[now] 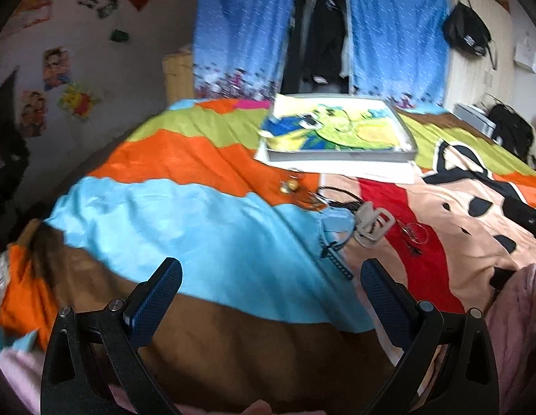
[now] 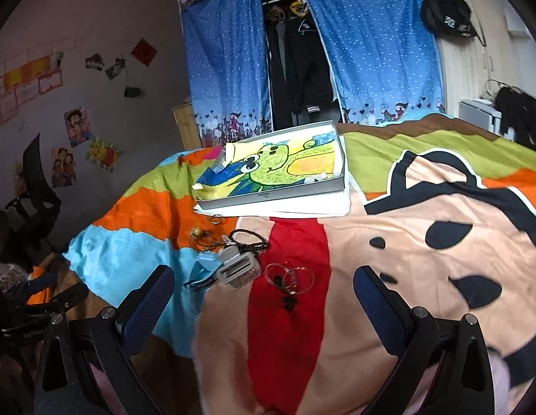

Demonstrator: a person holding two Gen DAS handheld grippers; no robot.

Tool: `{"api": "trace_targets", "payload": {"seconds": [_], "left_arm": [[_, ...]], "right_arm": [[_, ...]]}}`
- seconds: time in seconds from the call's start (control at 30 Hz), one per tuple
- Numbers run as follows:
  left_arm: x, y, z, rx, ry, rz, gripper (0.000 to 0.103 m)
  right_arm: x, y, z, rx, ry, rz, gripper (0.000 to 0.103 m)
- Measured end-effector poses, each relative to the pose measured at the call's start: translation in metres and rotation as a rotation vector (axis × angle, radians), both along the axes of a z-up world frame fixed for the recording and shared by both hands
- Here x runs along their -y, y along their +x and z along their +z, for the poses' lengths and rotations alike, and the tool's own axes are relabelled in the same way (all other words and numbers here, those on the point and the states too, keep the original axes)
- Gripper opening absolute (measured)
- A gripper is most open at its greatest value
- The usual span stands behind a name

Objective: Organize jewelry
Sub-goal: 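Grasp the blue watch with the left tool while the right tool grasps the white hair clip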

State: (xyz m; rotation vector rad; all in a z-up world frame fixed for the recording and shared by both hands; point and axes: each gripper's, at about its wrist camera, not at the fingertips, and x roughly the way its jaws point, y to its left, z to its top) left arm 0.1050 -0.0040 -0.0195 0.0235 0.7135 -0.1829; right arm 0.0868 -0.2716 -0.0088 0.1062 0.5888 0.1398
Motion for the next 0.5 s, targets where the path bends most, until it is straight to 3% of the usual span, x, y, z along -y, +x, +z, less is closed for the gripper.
{"api": "trace_targets", "payload": {"seconds": [0.23,0.43,0.5], "left_arm": [[0.029,0.046,-0.020,-0.058,0.035,-0.173,0.101],[0.052,0.076,-0.041,-0.079,0.038,-0.259,0.098],[0.058,0.086,-0.046,-0.088,0.040,-0.277,0.091]], "right_arm": [[0.020,0.048,-0.026,-0.181,0.031,-0.016,0.103],[0.027,0.075,-0.053,-0.301,0.033,-0.049,0.103],[0.026,0.080,-0.057,-0.309,0.033,-0.045,0.094]]}}
